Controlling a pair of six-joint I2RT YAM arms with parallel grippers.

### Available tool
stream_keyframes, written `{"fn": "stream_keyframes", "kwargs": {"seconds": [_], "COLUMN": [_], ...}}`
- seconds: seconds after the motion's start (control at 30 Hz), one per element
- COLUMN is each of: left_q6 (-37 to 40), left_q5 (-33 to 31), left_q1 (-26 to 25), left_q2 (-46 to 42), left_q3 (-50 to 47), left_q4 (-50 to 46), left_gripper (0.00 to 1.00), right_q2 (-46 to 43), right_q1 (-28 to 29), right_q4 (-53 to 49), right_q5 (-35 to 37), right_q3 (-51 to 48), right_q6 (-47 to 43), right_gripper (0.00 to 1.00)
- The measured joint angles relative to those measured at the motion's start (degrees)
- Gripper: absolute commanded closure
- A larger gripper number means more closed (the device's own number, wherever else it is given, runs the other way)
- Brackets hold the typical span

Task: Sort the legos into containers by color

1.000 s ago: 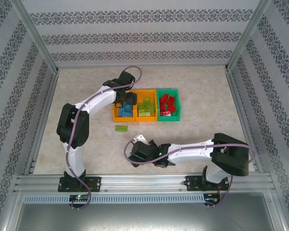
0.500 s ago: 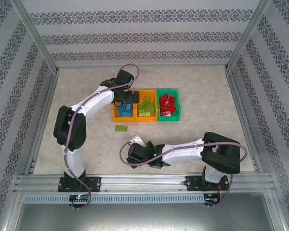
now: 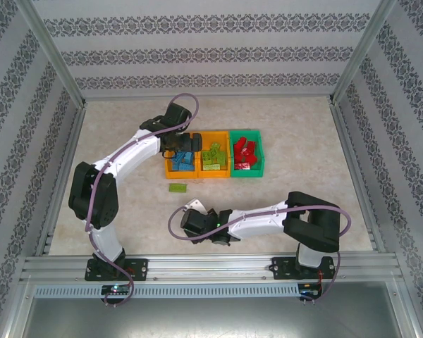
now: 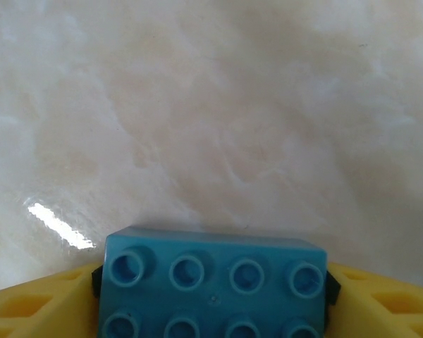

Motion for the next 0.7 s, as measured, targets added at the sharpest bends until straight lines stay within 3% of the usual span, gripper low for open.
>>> {"fn": "stream_keyframes", "kwargs": {"seconds": [0.2, 0.4, 0.57, 0.7], "left_q6": [0.0, 0.0, 0.0, -0.8], "left_q5": [-0.3, -1.5, -2.6, -4.8], "left_q1": [0.0, 0.3, 1.1, 1.5], "left_q2": [-0.9, -3.9, -7.4, -12.8], "left_q3": [-0.4, -1.7, -5.6, -11.6], "left_q4": [0.0, 0.0, 0.2, 0.5], "left_gripper": [0.01, 0.01, 0.01, 0.01], "right_q2": [0.2, -0.8, -6.9, -11.6], "right_q1": [0.0, -1.0, -5.5, -12.2], "right_q4": [-3.6, -4.5, -3.3, 0.7], "right_q5": [1.2, 1.6, -0.4, -5.1], "right_q3": [1.6, 1.5, 0.7, 0.9], "right_q6": [-0.5, -1.1, -3.1, -4.4], "right_gripper": [0.44, 0.47, 0.46, 0.48]}}
